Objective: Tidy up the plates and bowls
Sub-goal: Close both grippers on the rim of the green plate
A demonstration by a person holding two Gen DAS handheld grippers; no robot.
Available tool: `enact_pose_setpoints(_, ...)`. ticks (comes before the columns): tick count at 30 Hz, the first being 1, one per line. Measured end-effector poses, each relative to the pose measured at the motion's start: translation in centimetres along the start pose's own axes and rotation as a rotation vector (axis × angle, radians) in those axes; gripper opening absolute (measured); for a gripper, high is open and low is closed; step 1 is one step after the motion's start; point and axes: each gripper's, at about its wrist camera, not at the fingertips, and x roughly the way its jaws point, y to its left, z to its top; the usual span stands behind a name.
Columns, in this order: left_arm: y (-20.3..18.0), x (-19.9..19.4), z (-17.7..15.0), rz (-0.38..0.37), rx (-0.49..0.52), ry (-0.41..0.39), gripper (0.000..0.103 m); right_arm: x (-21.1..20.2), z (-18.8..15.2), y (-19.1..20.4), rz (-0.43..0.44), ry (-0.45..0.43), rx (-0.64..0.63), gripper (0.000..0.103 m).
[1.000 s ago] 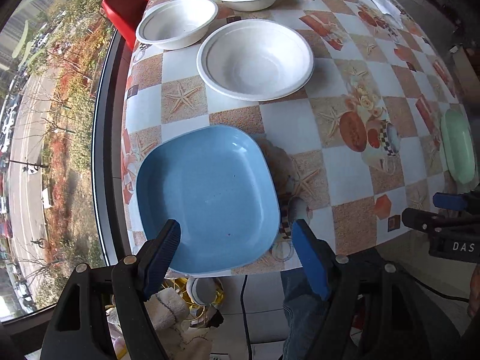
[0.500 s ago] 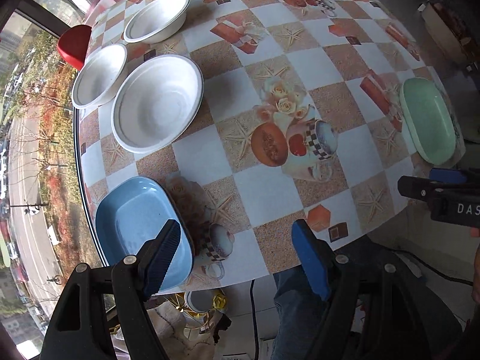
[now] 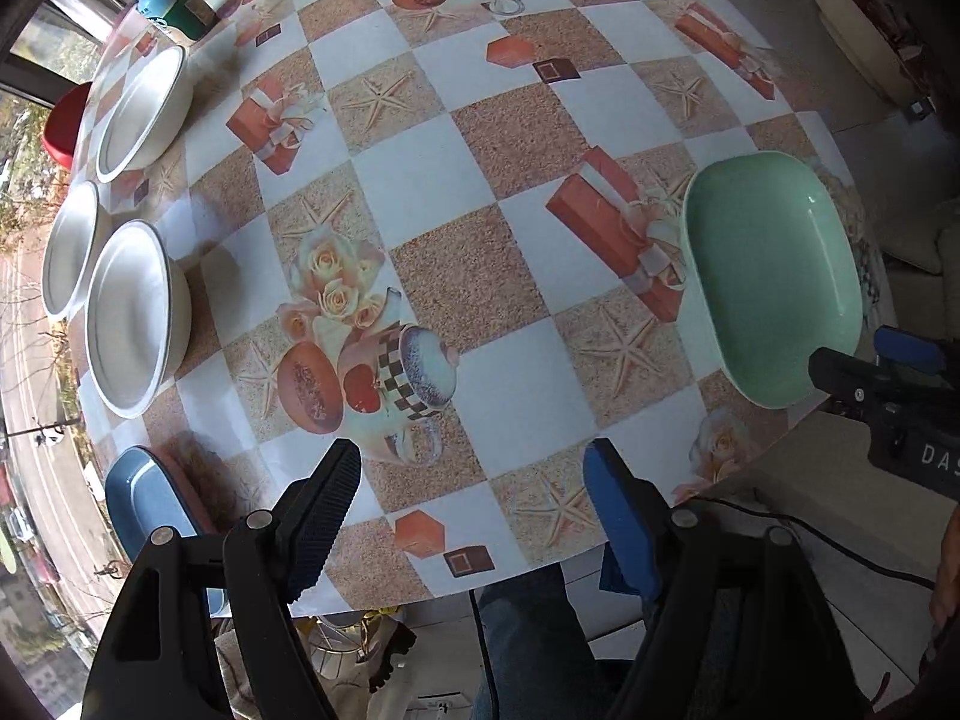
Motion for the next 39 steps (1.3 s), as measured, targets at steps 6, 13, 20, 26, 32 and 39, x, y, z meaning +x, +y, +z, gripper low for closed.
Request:
enact_pose_setpoints(6,-3.2,1.2,3.3,-0.021,-0.064,0.017,0.080,0.4,2.3,-4.2,-0.044,0.015,-0.028,0.082)
enact_pose_setpoints(13,-5.3,2.8,5.2,-0.036,-0.164,0.031,0.080,1.5,4.3,-6.4,-0.064,0.042,-0.082,0.082)
enact_pose_setpoints(20,-8.2,3.9,6.0,-0.004,-0.169,0.025,0.080,2.5,5.5,-6.8,-0.052,0.042,-0.131,0.082)
enact_pose_setpoints(26,-9.5,6.1,7.0,-0.030,-0.207,0.065,0.076,2.7,5.6,-6.0,-0.067,0.032,-0.180,0.079)
enact_pose_setpoints(32,-10.8,6.2,7.4,-0.085,-0.199,0.061,0.053,2.1,5.7,-2.7,-0.087,0.017,-0.266,0.038)
enact_pose_setpoints(39,-13.6,5.8,7.6,-0.094,-0.134,0.047,0.029,2.1,5.3,-2.1,-0.062,0.026,-0.247,0.018)
